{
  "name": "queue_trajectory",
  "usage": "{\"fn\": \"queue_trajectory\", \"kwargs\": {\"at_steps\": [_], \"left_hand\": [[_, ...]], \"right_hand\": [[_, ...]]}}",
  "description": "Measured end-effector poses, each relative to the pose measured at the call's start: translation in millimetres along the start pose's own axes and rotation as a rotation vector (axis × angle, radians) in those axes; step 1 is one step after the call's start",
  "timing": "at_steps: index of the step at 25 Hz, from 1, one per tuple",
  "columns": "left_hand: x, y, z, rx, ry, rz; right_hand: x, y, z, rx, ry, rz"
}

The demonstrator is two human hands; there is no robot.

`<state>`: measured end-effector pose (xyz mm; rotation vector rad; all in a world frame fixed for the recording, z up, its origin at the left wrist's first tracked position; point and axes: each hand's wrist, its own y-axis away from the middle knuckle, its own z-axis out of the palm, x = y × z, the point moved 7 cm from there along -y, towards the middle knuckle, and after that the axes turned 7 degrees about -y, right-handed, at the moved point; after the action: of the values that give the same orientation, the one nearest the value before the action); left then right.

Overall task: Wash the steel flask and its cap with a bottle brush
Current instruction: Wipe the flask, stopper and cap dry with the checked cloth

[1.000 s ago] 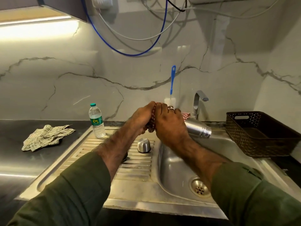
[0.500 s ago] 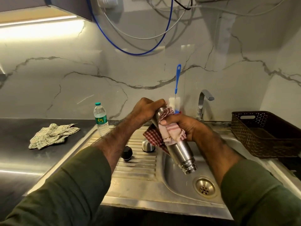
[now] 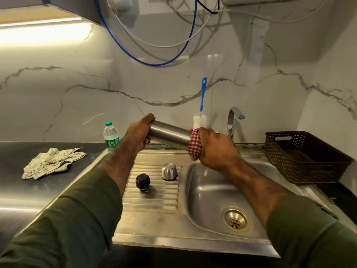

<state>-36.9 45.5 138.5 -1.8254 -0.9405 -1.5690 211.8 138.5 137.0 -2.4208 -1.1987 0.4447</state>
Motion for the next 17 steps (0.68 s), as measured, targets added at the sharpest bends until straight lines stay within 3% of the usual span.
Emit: {"fn": "queue_trajectory", "kwargs": {"at_steps": [2,5,7,10,13,15,17], "left_hand": [[-8,7,0,-0.017,0.025,-0.018],[-15,14,1,-0.017,0.035,-0.007],[-18,17,4,-0.04,0.088,0.008],[-21,25,18,-0.079,0.139,0.032],[-23,40,50,-0.181,-0.022,0.072],[-30,49,66,-0.201,-0.1,0.042],[-39,59,86,-0.232,-0.086,-0.012]], "right_hand": [[13,-7,3,-0.103,-0.189,0.049],[30,-9,2,-0.256,-0.706,0.166],[38,-4,-3,-0.232,-0.985,0.207],[54,-8,-3,0.046,-1.305,0.373],[75,-5,26,0.459,-1.848,0.726],[72,-8,41,0.577,-2.226,0.789],[55,-12,48,0.593,-2.317,0.783]]}}
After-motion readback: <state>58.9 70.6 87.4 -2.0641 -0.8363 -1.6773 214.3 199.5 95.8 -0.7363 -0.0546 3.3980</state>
